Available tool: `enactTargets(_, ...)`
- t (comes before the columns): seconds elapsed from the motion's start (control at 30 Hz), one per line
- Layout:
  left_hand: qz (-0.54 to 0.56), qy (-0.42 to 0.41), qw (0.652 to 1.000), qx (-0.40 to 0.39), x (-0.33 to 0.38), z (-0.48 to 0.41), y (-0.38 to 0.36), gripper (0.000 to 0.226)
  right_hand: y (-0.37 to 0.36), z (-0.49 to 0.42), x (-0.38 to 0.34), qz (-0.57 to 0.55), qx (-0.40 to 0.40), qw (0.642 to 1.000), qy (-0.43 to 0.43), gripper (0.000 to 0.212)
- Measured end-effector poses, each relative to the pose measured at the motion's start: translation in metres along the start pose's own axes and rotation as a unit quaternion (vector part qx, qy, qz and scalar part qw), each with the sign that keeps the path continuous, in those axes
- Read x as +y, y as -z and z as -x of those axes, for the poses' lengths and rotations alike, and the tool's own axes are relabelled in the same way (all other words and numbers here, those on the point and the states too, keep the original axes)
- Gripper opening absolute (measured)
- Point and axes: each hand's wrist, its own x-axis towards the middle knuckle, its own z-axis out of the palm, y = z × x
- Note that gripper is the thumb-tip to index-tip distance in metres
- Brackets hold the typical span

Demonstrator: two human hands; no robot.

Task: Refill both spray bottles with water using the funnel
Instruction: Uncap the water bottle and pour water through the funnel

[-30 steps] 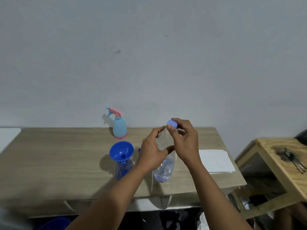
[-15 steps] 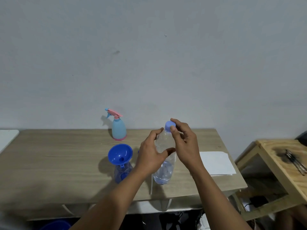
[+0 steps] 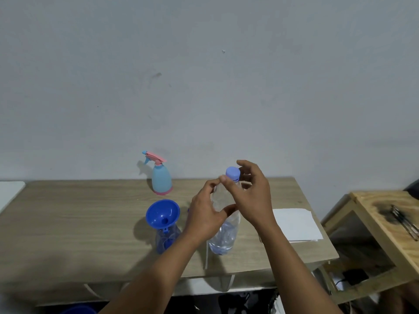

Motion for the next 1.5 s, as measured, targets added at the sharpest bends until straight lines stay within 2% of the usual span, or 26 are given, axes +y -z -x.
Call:
enactTargets(0.1,0.007,-0.001,1.000,0.003,0.000,0.001,0.000,0.072,-0.002,-0.002,-0.005,0.018,0.023,0.999,0.021,0.025)
enactTargets(0.2,0.006,-0.007,1.000,0.006,-0.002,0.002,0.001,0.074,0.001,-0.004,-0.006,-0.031,0.085,0.995,0.033,0.020)
enactTargets(0.3,0.013,-0.008,1.000,0.007,-0.004,0.004,0.000,0.076,0.013,-0.005,0.020,-0.072,0.149,0.986,-0.010,0.024)
enactTargets(0.4,0.022,-0.013,1.000,0.009,-0.007,0.005,0.000,0.076,0.017,0.012,0.095,0.068,0.078,0.986,-0.128,0.042)
enactTargets(0.47,0.027,-0.015,0.999,0.011,-0.009,0.004,0.000,0.076,0.014,0.036,0.144,0.153,0.017,0.969,-0.194,0.042)
enactTargets(0.6,0.034,-0.017,0.999,0.004,-0.010,0.003,0.001,0.076,0.004,0.072,0.195,0.216,-0.062,0.942,-0.248,0.028)
enactTargets(0.67,0.036,-0.017,0.999,0.002,-0.009,0.004,0.001,0.076,0.000,0.082,0.212,0.247,-0.085,0.930,-0.256,0.030)
enactTargets(0.77,0.035,-0.016,0.999,0.001,-0.008,0.003,0.001,0.077,-0.005,0.088,0.228,0.303,-0.089,0.919,-0.236,0.030)
enactTargets(0.9,0.032,-0.013,0.999,-0.001,-0.009,0.005,0.002,0.077,-0.002,0.092,0.224,0.274,-0.090,0.930,-0.229,0.043)
enactTargets(0.97,0.030,-0.009,1.000,-0.002,-0.008,0.005,0.004,0.076,0.001,0.097,0.209,0.202,-0.033,0.959,-0.194,0.055)
enactTargets(1.03,0.026,-0.010,1.000,-0.004,-0.007,0.005,0.005,0.075,0.003,0.099,0.178,0.119,0.049,0.985,-0.113,0.062)
enactTargets(1.07,0.025,-0.011,1.000,-0.004,-0.007,0.004,0.005,0.075,0.003,0.096,0.159,0.089,0.066,0.992,-0.068,0.064)
enactTargets(1.13,0.022,-0.014,1.000,-0.006,-0.005,0.004,0.005,0.074,-0.001,0.080,0.125,0.062,0.034,0.997,-0.013,0.076)
enactTargets(1.2,0.017,-0.016,1.000,-0.009,-0.002,0.003,0.006,0.073,-0.009,0.062,0.104,0.045,-0.012,0.999,-0.002,0.083)
enactTargets(1.33,-0.009,-0.026,1.000,-0.016,0.007,0.000,0.012,0.072,-0.028,0.046,0.096,-0.003,0.002,1.000,-0.012,0.079)
enactTargets(1.5,-0.015,-0.023,0.999,-0.044,0.019,-0.002,0.023,0.067,-0.044,0.052,0.097,-0.029,0.039,0.999,0.015,0.069)
